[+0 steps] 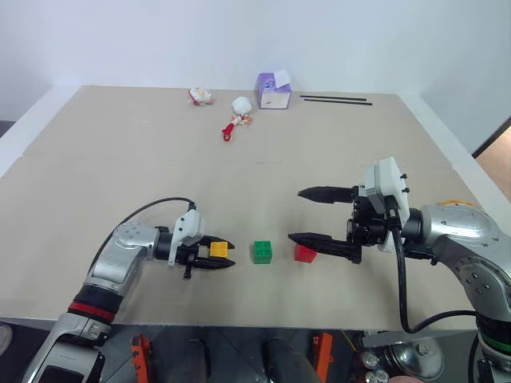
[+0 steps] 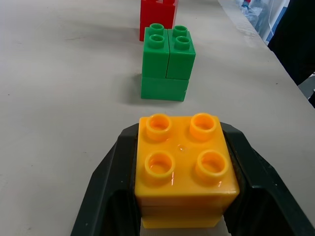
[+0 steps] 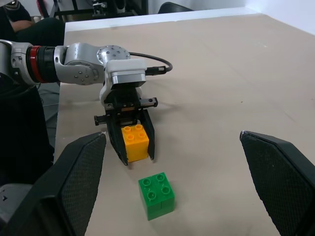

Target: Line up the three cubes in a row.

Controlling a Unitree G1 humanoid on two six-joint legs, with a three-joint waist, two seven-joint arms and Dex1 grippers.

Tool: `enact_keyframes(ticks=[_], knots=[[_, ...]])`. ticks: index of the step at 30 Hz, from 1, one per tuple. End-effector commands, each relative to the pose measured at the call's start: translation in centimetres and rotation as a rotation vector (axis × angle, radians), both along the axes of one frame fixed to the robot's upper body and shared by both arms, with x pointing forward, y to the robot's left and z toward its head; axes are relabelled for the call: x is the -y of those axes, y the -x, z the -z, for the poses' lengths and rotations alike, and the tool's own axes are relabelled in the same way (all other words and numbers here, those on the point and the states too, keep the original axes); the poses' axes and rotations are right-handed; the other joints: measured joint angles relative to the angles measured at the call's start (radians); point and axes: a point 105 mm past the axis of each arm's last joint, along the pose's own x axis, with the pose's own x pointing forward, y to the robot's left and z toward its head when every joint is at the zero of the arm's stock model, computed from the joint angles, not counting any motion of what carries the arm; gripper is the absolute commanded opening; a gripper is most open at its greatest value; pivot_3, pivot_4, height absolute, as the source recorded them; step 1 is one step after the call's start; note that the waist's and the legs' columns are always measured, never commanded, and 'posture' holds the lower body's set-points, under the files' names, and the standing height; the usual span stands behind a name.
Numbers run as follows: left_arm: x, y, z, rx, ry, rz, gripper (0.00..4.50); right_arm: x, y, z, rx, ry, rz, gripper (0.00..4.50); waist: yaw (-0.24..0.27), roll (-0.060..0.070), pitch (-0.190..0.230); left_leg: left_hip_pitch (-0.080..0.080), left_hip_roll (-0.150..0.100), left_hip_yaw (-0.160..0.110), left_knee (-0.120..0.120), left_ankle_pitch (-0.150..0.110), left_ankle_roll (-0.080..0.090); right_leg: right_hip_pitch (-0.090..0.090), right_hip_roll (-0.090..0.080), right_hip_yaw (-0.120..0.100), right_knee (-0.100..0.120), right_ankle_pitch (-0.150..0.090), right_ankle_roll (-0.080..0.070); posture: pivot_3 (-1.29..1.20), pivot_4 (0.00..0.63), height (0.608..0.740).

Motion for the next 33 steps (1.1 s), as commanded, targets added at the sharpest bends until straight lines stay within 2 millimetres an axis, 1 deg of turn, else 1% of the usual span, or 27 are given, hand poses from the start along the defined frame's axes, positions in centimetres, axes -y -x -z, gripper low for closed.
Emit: enact_keyframes(ticks=[1,6,7,12,15,17,21,22,24,26,27,28,30,31,33], knots=[[0.4,0.1,-0.1,0.004,-0.003,0.033,2.66,0.0,0.2,-0.9,0.045,-0.001,-0.005,4.5,0.0,0.0,0.0,0.0,0.0,0.0,0.0,0.0,0.0,0.0,0.0,0.0,0.0,0.0,0.0,0.0,0.15,0.74],[0.5,0.2,-0.1,0.008,-0.011,0.05,4.37,0.1,0.1,-0.9,0.045,-0.001,0.0,4.5,0.0,0.0,0.0,0.0,0.0,0.0,0.0,0.0,0.0,0.0,0.0,0.0,0.0,0.0,0.0,0.0,0.15,0.74],[0.5,0.2,-0.1,0.011,-0.009,0.05,4.46,0.2,0.1,-0.9,0.045,-0.001,0.0,4.5,0.0,0.0,0.0,0.0,0.0,0.0,0.0,0.0,0.0,0.0,0.0,0.0,0.0,0.0,0.0,0.0,0.15,0.74],[0.7,0.1,-0.8,0.034,0.007,0.054,4.46,0.4,0.0,-0.8,0.043,-0.001,0.005,4.5,0.0,0.0,0.0,0.0,0.0,0.0,0.001,0.0,0.0,0.0,0.0,0.0,0.0,0.0,0.0,0.0,0.15,0.74],[0.6,0.1,-1.6,0.048,0.025,0.052,4.46,0.4,0.0,-0.8,0.042,0.0,0.005,4.5,0.0,0.0,0.0,0.0,0.0,0.0,0.0,0.0,0.0,0.0,0.0,0.0,0.0,0.0,0.0,0.0,0.15,0.74],[0.5,0.1,-2.6,0.049,0.056,0.043,4.46,0.4,0.1,-0.7,0.041,0.001,0.003,4.5,0.0,0.0,0.0,0.0,0.0,0.0,0.0,0.0,0.0,0.0,0.0,0.0,0.0,0.0,0.0,0.0,0.15,0.74],[0.3,-0.3,-6.4,0.004,0.206,-0.026,4.46,0.4,0.4,-0.7,0.024,-0.018,0.002,4.5,0.0,0.0,0.0,0.0,0.0,0.0,0.0,0.0,0.0,0.0,0.0,0.0,0.0,0.0,0.0,0.0,0.15,0.74],[0.1,-0.8,-7.6,-0.003,0.254,-0.068,4.46,0.5,0.4,-0.8,0.02,-0.042,0.011,4.5,0.0,0.0,0.0,0.0,0.0,-0.001,0.001,0.0,0.0,0.0,0.0,0.0,0.0,0.0,0.0,0.0,0.15,0.74],[-0.3,-2.3,-9.8,0.02,0.355,-0.209,4.46,0.7,0.1,-1.2,0.021,-0.101,0.046,4.5,0.0,0.0,0.0,0.0,0.0,-0.001,0.001,0.0,0.0,0.0,0.0,0.0,0.0,0.0,0.001,0.0,0.15,0.74],[-1.2,-4.2,-11.7,0.014,0.482,-0.38,4.46,1.2,-1.0,-1.5,0.041,-0.169,0.133,4.5,0.0,0.0,0.0,0.0,0.0,-0.001,0.002,0.0,0.0,0.002,0.0,-0.001,0.0,0.003,0.005,0.0,0.15,0.74],[-1.9,-5.3,-12.4,0.035,0.526,-0.498,4.46,1.7,-2.0,-1.6,0.056,-0.215,0.207,4.5,0.0,0.0,0.0,0.0,0.0,-0.001,0.003,0.0,0.0,0.002,0.0,-0.001,0.0,0.003,0.006,0.0,0.15,0.74],[-3.1,-6.6,-12.7,0.065,0.56,-0.646,4.46,2.4,-3.2,-1.5,0.062,-0.269,0.298,4.5,0.0,0.0,0.0,0.0,0.0,-0.002,0.003,0.0,0.0,0.002,0.0,-0.001,0.0,0.003,0.006,0.0,0.15,0.74],[-5.3,-8.2,-12.4,0.105,0.603,-0.888,4.46,4.0,-5.3,-0.7,0.059,-0.364,0.482,4.5,-0.001,-0.001,0.0,0.001,0.0,-0.002,0.004,0.0,0.0,0.003,0.001,-0.001,0.0,0.005,0.007,0.0,0.15,0.74],[-6.3,-8.5,-12.0,0.119,0.617,-0.98,4.46,4.8,-6.2,-0.1,0.056,-0.399,0.568,4.5,-0.001,-0.001,-0.001,0.001,0.0,-0.001,0.004,0.0,0.0,0.003,0.001,0.0,0.0,0.005,0.008,0.0,0.15,0.74],[-7.7,-8.8,-10.4,0.141,0.604,-1.144,4.46,6.5,-7.8,1.5,0.059,-0.451,0.744,4.5,0.0,-0.001,-0.001,0.001,0.0,-0.001,0.004,0.0,0.0,0.003,0.001,0.001,0.0,0.006,0.007,0.0,0.15,0.74]])
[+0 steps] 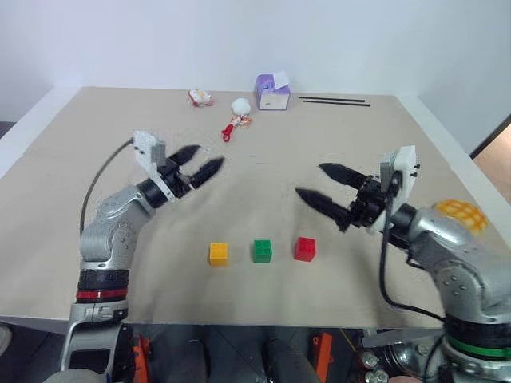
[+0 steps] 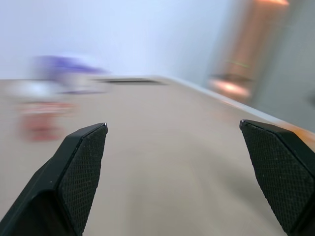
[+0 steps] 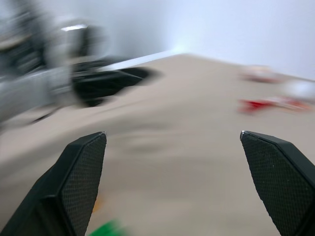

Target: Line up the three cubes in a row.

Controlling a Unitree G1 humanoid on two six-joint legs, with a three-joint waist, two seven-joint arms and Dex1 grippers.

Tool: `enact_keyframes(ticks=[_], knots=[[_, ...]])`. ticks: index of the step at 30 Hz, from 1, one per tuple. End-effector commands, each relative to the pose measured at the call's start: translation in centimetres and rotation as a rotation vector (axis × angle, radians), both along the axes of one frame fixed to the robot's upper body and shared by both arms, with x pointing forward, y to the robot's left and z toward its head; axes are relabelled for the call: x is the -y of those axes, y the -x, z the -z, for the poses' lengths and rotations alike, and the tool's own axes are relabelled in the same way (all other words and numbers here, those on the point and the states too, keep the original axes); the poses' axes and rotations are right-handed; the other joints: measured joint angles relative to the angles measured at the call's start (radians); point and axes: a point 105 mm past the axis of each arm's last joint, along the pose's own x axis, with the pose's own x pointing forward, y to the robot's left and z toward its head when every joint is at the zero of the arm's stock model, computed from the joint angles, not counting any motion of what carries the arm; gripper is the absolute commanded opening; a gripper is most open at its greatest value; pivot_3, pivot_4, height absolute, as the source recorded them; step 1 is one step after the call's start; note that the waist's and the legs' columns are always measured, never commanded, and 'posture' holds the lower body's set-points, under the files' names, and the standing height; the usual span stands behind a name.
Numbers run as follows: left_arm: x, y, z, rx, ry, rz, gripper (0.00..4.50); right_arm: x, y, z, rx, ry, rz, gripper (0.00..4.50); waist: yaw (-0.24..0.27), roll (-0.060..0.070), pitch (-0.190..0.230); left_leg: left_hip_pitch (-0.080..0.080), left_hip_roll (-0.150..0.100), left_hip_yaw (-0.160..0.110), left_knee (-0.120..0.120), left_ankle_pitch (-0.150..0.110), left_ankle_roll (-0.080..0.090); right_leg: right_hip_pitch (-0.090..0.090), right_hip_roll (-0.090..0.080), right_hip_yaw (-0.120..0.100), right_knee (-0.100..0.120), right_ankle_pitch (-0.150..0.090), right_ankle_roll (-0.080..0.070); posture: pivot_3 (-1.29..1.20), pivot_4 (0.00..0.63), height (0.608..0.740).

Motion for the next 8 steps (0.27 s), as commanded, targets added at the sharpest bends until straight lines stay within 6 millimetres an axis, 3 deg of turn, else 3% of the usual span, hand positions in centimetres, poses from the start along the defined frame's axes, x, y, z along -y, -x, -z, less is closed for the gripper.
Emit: enact_keyframes(ticks=[1,5,8], knots=[[-3.5,-0.3,1.5,-0.003,-0.008,-0.308,4.46,3.7,-2.3,1.2,0.028,-0.064,0.313,4.5,0.0,0.0,0.0,0.0,0.0,0.0,0.0,0.0,0.0,0.0,0.0,0.001,0.0,0.0,0.0,0.0,0.15,0.74],[-5.4,-0.2,4.4,-0.067,0.002,-0.529,4.46,6.3,-3.8,3.4,0.03,-0.124,0.587,4.5,0.003,0.0,0.0,-0.001,-0.001,0.0,-0.002,0.0,0.0,-0.001,0.0,0.001,0.0,0.0,0.0,0.0,0.15,0.74],[-5.8,-0.5,5.7,-0.089,-0.019,-0.594,4.46,6.8,-4.7,4.6,0.029,-0.085,0.7,4.5,0.004,0.0,0.0,-0.001,-0.001,0.0,-0.002,0.0,-0.001,-0.001,0.0,0.001,0.0,0.0,0.0,0.0,0.15,0.74]])
